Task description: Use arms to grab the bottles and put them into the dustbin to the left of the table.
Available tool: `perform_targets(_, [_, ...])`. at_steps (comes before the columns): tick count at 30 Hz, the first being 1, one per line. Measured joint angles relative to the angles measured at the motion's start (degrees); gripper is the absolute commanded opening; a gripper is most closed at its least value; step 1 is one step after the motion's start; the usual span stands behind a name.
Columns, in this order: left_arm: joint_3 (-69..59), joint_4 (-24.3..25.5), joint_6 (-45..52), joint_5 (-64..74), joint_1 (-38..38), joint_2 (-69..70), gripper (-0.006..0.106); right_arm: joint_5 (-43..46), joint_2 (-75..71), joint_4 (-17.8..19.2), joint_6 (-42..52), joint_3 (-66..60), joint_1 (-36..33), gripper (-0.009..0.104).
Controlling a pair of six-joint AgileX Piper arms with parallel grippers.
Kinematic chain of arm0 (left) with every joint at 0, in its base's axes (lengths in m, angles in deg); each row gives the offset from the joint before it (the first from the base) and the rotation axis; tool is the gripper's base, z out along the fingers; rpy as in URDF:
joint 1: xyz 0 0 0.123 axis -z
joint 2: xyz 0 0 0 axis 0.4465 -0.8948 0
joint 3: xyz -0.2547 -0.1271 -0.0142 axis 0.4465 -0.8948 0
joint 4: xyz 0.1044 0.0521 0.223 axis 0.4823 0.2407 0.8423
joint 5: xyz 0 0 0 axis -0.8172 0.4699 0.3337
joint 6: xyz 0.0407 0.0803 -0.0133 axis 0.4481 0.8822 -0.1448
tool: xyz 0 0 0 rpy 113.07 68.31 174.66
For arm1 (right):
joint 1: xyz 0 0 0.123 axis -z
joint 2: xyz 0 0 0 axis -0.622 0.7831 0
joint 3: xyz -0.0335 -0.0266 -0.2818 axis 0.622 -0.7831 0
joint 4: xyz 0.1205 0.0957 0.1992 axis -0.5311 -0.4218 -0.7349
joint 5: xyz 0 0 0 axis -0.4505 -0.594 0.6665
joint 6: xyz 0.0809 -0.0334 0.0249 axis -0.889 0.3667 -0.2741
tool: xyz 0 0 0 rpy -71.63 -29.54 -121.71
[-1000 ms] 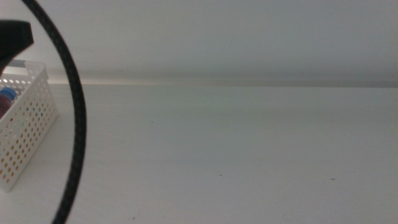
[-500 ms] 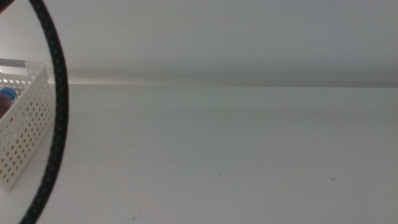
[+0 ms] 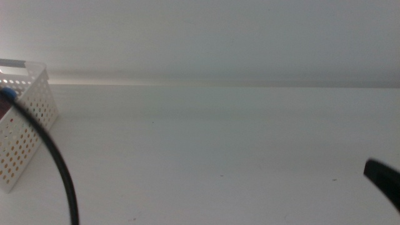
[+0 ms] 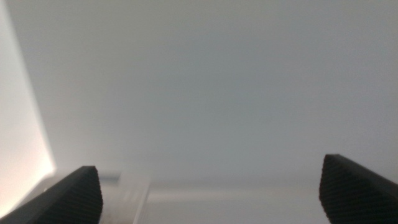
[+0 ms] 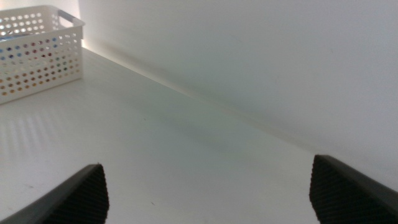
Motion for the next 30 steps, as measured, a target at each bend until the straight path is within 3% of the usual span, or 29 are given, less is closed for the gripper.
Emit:
perform_targets(3, [-8.8, 0.3, 0.0, -0.6, -2.7, 5.9, 0.094, 3.7, -5.3, -2.0, 0.0, -8.0, 4.1, 0.085])
perform_targets(8, [-21.9, 0.8, 0.0, -0.6, -3.9, 13.2, 0.094, 5.5, -12.0, -6.7, 0.0, -16.2, 17.6, 0.085])
perform_targets(14, [-31.5, 3.9, 0.0, -2.1, -4.0, 20.4, 0.094, 5.8, -19.2, -7.7, 0.0, -24.7, 30.3, 0.085])
perform_targets(18, [-36.3, 3.9, 0.0, -4.8, -4.0, 25.4, 0.094, 7.0, -24.7, -7.8, 0.0, -29.2, 33.2, 0.085])
perform_targets(30, [-37.2, 4.0, 0.0, -7.5, -5.4, 28.5, 0.094, 9.3, -26.2, -7.9, 0.0, -30.2, 33.5, 0.085])
